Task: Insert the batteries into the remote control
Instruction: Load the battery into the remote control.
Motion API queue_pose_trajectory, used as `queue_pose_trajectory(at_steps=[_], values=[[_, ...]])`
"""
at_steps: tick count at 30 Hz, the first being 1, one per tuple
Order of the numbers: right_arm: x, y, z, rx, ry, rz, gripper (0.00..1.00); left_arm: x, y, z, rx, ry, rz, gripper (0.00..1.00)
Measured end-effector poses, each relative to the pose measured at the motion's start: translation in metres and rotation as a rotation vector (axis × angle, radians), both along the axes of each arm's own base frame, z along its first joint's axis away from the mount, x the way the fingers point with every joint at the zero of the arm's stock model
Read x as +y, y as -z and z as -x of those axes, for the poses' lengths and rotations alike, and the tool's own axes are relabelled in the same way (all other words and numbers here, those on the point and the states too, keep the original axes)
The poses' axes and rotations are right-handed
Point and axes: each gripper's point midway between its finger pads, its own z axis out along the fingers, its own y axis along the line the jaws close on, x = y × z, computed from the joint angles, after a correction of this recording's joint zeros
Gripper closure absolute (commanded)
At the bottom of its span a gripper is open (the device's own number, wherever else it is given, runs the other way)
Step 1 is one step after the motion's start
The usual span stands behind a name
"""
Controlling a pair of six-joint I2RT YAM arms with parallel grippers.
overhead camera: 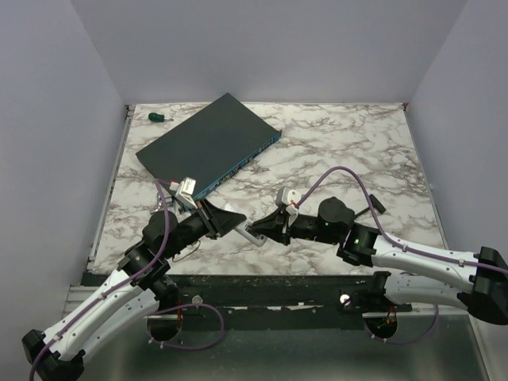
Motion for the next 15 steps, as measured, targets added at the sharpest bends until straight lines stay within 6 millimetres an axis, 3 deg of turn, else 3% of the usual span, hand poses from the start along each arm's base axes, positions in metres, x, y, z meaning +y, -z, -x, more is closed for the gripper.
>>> queue_pose_trajectory(at_steps=[15], values=[[0.007,0.012,-0.007,0.018,0.012,0.085,0.99,0.006,0.010,-0.004,0.019,-0.037,-0.032,1.00]])
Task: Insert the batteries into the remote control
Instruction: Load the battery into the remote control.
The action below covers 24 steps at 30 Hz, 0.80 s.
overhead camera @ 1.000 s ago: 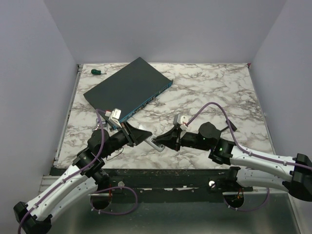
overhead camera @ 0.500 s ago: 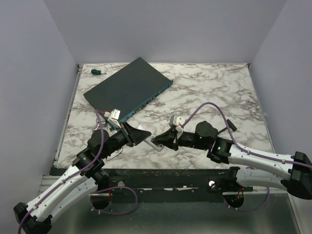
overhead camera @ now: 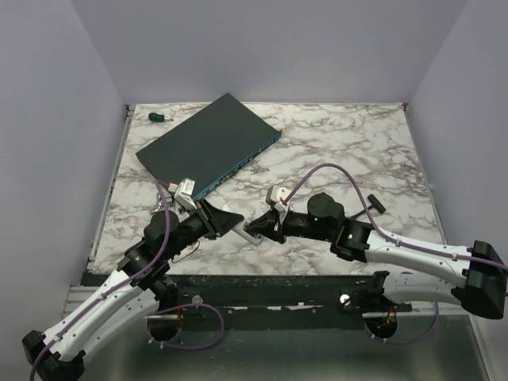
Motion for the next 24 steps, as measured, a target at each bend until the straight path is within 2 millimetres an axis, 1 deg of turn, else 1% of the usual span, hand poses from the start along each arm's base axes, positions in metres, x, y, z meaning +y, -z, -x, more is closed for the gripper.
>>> queue_pose_trajectory(at_steps=[10,20,24], values=[[0.004,0.010,-0.003,0.016,-0.001,0.062,0.99,0.002,0.009,-0.002,0.014,-0.016,-0.023,1.00],[0.003,0.009,-0.001,-0.003,-0.017,0.066,0.99,0.005,0.005,0.000,0.004,-0.021,-0.014,1.00],[0.002,0.013,0.000,-0.003,-0.023,0.081,0.99,0.006,0.006,0.000,0.007,-0.025,-0.017,1.00]])
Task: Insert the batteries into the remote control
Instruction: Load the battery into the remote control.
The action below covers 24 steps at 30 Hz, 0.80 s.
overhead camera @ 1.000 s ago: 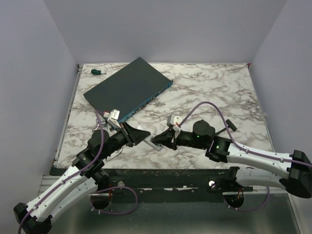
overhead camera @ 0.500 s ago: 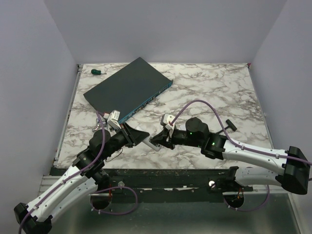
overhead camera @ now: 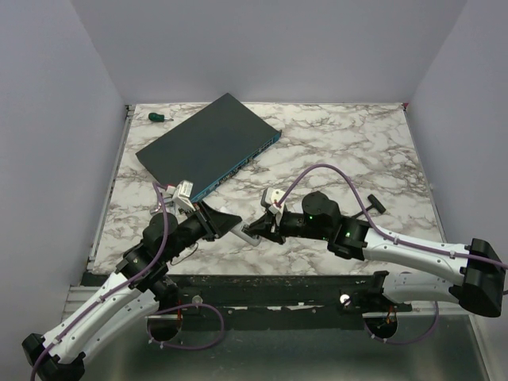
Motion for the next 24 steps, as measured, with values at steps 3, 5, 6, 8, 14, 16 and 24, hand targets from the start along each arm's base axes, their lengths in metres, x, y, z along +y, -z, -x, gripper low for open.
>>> queue_pose_trajectory(at_steps=[3,5,6,8,14,16,24], values=[[-0.0005,0.0012,0.0002,-0.001,-0.001,0.005,0.93,0.0001,0.0006,0.0001,0.002,0.000,-0.002,1.00],[-0.0006,0.0015,0.0002,-0.002,-0.002,0.007,0.89,0.0001,0.0010,0.0002,0.005,0.000,-0.001,1.00],[-0.0006,0.0017,0.0001,-0.002,-0.001,0.008,0.87,0.0000,0.0012,0.0002,0.007,-0.001,-0.001,1.00],[-0.0007,0.0020,0.0001,-0.001,-0.001,0.009,0.83,-0.0001,0.0022,0.0003,0.011,-0.001,0.001,1.00],[-0.0007,0.0030,-0.0001,-0.003,-0.002,0.012,0.74,-0.0002,0.0029,0.0002,0.023,-0.004,0.008,1.00],[-0.0006,0.0030,-0.0001,-0.005,-0.003,0.013,0.72,-0.0002,0.0029,0.0001,0.023,-0.005,0.008,1.00],[-0.0009,0.0032,-0.0007,-0.008,0.000,0.015,0.67,-0.0006,0.0034,-0.0001,0.027,-0.005,0.014,1.00]])
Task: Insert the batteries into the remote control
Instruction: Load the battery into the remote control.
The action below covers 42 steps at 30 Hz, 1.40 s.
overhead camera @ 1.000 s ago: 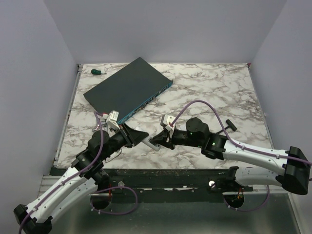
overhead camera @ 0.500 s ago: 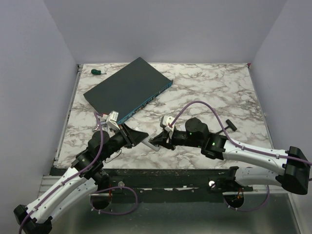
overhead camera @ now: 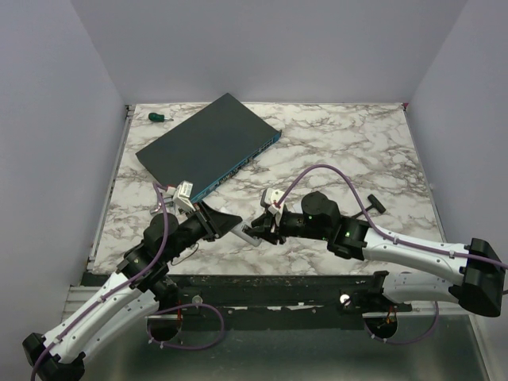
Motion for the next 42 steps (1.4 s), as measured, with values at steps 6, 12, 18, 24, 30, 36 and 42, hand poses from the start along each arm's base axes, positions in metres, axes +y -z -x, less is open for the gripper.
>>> queue_pose_trajectory(at_steps=[6,12,18,24,30,36,42], values=[[-0.001,0.000,-0.002,-0.001,0.012,0.003,0.64,-0.001,0.001,0.000,0.001,0.000,0.005,1.00],[-0.003,-0.001,-0.002,-0.006,0.015,-0.004,0.57,-0.002,0.000,0.001,0.004,0.010,0.012,1.00],[-0.006,-0.006,-0.001,-0.014,0.018,-0.020,0.53,-0.005,-0.004,0.002,0.002,0.026,0.027,1.00],[-0.008,-0.013,0.000,-0.022,0.019,-0.041,0.52,-0.006,-0.008,0.003,-0.004,0.032,0.045,1.00],[-0.010,-0.020,0.002,-0.027,0.019,-0.068,0.52,-0.008,-0.015,0.004,-0.013,0.039,0.069,1.00],[-0.013,-0.028,0.008,-0.027,0.004,-0.099,0.51,-0.010,-0.020,0.006,-0.020,0.056,0.089,1.00],[-0.016,-0.033,0.015,-0.034,-0.025,-0.130,0.51,-0.012,-0.024,0.008,-0.022,0.073,0.104,1.00]])
